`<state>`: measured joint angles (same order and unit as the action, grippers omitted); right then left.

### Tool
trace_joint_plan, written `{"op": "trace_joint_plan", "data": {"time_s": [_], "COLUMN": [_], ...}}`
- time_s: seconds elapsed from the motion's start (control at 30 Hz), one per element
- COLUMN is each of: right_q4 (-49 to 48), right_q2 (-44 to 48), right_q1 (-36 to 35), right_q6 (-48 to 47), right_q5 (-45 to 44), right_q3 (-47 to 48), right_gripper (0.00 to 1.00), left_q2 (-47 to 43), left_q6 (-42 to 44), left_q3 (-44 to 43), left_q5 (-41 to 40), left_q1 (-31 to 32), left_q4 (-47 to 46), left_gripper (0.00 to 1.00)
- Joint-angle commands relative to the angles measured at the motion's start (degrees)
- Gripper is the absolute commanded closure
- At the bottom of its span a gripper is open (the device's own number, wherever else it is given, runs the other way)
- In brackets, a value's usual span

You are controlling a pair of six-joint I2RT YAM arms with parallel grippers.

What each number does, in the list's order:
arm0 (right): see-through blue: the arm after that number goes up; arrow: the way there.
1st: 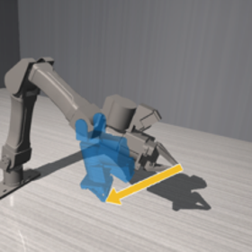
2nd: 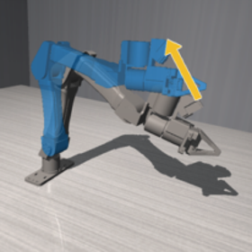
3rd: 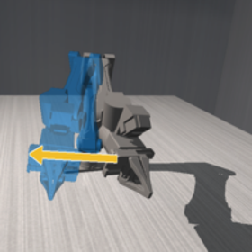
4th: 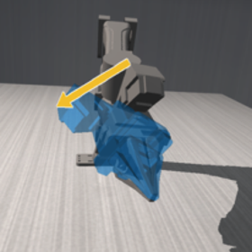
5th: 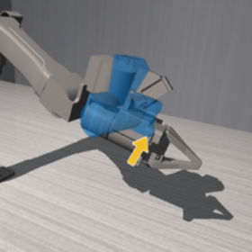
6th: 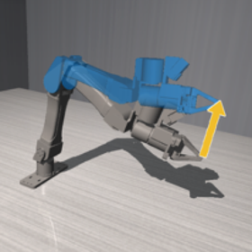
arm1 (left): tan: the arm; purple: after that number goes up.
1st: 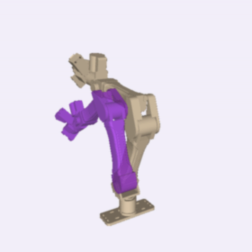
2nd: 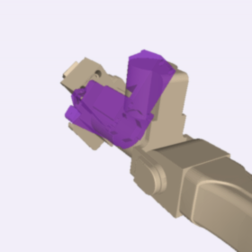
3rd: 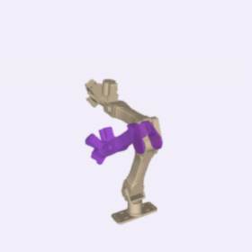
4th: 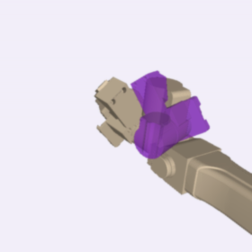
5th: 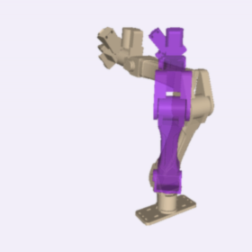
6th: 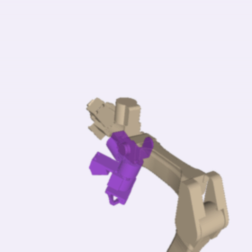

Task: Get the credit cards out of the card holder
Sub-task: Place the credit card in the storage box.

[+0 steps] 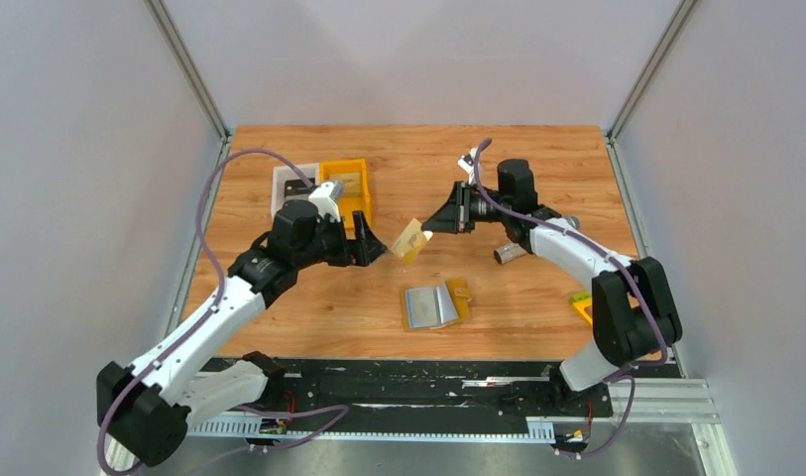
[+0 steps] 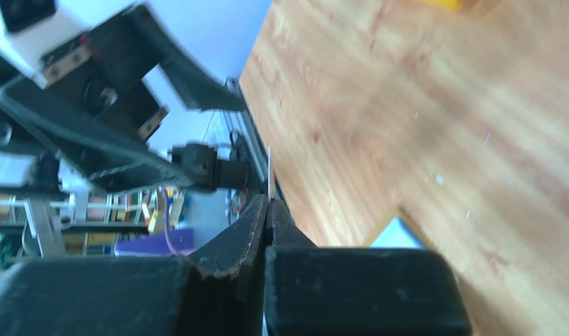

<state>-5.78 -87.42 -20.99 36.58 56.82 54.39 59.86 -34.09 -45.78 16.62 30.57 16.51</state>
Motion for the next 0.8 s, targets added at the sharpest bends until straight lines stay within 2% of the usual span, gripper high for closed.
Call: {"op": "trace_joint_plan", "data": {"time_s": [0.0,0.27,0.6,0.77], "right_q4": [-4.85,-6.25,-8.87,-8.52], "right_q2": [-5.52,-20.32,-36.20,-41.78], "right_q1": [-0.62,-5.45,-12.82,-14.43], "right_q6": [7.28,12.80,13.11,13.48], "right_q5": [-9.41,-21.75,-41.54,-47.98], "right_q3": [8.48,24.63,42.43,48.87], "right_gripper": [1.00,1.00,1.00,1.00], "left_q2": [-6.04,-11.47,-14.24,-18.07], "left_q6": [5.79,7.35,10.02,10.78], "left_q3": [-5.08,-7.56,-10.03,-9.89], "left_q5": [-18.93,-34.94,-36.03,-35.72], "left_q1": [-0.11,-0.13,-0.11,-0.08], "left_q4": [11.72,21.73,30.46,32.06], "left_gripper": [0.00,0.00,0.00,0.00]}}
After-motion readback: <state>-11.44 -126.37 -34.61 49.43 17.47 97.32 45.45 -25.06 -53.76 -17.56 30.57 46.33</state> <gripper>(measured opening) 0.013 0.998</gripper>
